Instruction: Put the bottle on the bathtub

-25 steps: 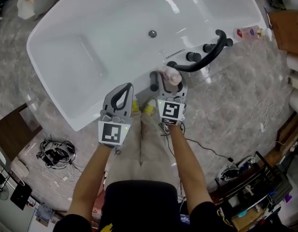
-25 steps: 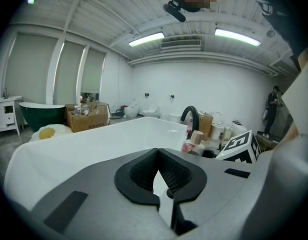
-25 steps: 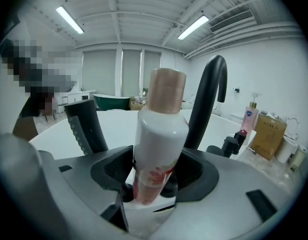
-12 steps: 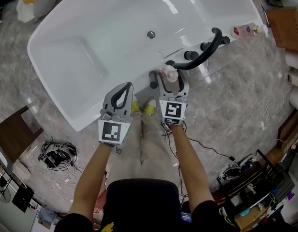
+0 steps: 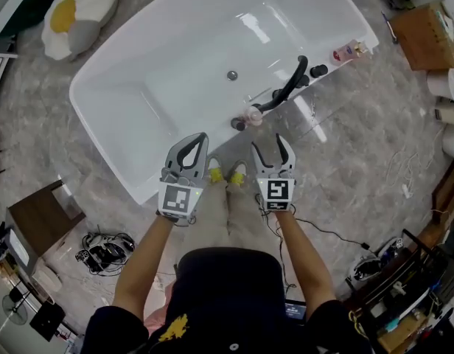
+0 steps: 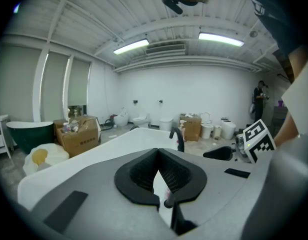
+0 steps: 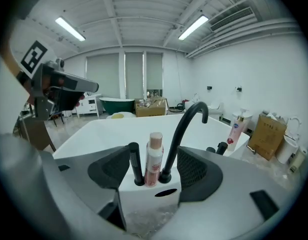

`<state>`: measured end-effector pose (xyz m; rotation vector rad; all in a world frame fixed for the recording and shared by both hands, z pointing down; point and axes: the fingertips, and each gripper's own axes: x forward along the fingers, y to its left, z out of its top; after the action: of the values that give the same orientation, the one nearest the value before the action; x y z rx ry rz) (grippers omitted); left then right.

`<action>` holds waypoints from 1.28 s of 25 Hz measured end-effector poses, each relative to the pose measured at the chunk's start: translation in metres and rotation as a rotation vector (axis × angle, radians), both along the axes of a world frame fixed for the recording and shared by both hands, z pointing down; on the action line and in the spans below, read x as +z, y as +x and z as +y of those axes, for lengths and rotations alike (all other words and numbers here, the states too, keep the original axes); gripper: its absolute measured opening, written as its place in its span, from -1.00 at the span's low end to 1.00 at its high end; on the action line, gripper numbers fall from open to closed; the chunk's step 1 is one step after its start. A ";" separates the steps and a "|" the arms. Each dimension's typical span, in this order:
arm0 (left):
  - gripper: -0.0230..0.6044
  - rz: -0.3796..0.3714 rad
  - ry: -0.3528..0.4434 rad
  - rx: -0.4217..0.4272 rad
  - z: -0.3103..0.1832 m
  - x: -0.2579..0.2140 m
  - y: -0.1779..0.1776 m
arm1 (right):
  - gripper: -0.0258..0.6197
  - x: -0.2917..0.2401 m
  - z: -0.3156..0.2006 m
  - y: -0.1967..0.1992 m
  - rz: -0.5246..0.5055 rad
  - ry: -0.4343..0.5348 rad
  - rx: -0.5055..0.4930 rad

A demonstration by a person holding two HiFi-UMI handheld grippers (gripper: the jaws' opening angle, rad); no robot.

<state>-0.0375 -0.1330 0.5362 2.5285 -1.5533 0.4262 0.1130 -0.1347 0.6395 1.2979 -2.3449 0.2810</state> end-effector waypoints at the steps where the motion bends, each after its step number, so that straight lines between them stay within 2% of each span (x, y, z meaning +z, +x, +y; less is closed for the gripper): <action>1: -0.87 -0.006 0.002 0.017 0.007 -0.015 0.004 | -0.04 -0.020 0.011 0.007 -0.012 0.000 0.001; 4: -0.87 -0.025 0.042 0.054 0.024 -0.066 0.016 | -0.31 -0.080 0.039 0.031 -0.058 0.018 0.015; 8: -0.87 -0.013 0.092 0.027 0.053 -0.129 0.030 | -0.48 -0.145 0.072 0.063 -0.124 0.014 0.058; 11: -0.87 0.014 0.101 0.001 0.072 -0.158 0.039 | -0.63 -0.183 0.091 0.083 -0.156 0.024 0.101; 15: -0.87 0.028 0.107 -0.012 0.087 -0.186 0.046 | -0.89 -0.234 0.108 0.092 -0.214 0.076 0.100; 20: -0.87 0.022 0.159 0.000 0.089 -0.210 0.046 | -0.92 -0.263 0.116 0.096 -0.188 0.138 0.086; 25: -0.87 0.003 0.191 -0.002 0.094 -0.218 0.039 | -0.92 -0.263 0.125 0.105 -0.214 0.115 0.111; 32: -0.87 -0.001 0.192 -0.018 0.097 -0.219 0.037 | -0.92 -0.259 0.121 0.121 -0.218 0.105 0.119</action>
<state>-0.0005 -0.0356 0.3172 2.6515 -1.6915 0.2888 0.2337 -0.0134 0.3809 1.5284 -2.4952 0.3576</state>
